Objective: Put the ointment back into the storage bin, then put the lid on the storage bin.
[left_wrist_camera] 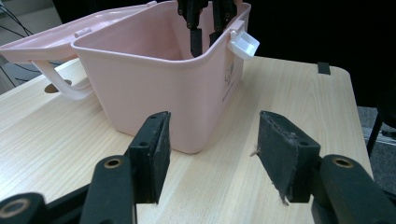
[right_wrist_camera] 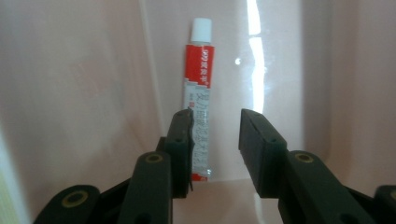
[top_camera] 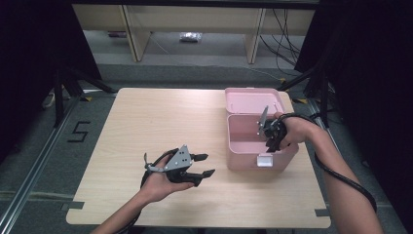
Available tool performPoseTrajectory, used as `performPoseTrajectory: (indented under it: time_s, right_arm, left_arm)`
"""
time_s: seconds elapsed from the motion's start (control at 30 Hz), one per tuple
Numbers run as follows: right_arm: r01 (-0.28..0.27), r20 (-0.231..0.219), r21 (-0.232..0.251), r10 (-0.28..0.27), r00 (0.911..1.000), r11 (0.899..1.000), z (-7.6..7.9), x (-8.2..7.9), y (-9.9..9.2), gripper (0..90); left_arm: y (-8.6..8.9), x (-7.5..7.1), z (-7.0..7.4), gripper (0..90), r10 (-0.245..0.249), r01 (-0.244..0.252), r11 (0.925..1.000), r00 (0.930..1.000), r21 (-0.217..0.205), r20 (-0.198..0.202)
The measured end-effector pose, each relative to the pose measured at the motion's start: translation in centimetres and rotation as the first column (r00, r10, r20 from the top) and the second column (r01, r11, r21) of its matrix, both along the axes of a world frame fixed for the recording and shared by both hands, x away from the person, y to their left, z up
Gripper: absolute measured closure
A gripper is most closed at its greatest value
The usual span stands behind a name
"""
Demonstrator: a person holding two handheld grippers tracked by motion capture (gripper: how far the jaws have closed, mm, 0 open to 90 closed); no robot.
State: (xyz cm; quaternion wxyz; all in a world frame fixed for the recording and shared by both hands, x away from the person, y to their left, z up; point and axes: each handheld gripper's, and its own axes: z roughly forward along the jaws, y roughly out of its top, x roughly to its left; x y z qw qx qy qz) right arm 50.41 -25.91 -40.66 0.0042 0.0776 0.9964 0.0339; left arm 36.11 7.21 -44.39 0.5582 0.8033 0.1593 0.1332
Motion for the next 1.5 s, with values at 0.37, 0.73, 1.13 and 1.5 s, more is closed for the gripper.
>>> performPoseTrajectory:
  time_s: [0.37, 0.73, 1.13, 1.5]
  right_arm:
    - [0.088, 0.116, 0.082, -0.097, 0.9886, 0.993, 2.0, 0.1, -0.7, 62.1]
    - [0.291, 0.163, 0.241, -0.335, 0.9280, 0.926, 4.1, -0.1, -2.5, 56.2]
    - [0.456, 0.166, 0.358, -0.536, 0.8278, 0.815, 4.8, -0.5, -3.7, 56.0]
    - [0.564, 0.144, 0.445, -0.677, 0.7216, 0.696, 5.2, 0.7, -4.3, 57.5]
  left_arm:
    - [-0.5, 0.1, -0.2, 44.7, -0.011, 0.011, 0.9999, 0.9999, -0.011, 0.000]
    - [-1.4, 0.4, -0.2, 52.9, -0.024, 0.024, 0.9994, 0.9997, -0.024, 0.009]
    - [-1.7, 0.1, 0.2, 66.6, -0.042, 0.042, 0.9984, 0.9991, -0.037, 0.005]
    - [-2.2, 0.0, 0.1, 81.2, -0.052, 0.052, 0.9981, 0.9983, -0.033, -0.026]
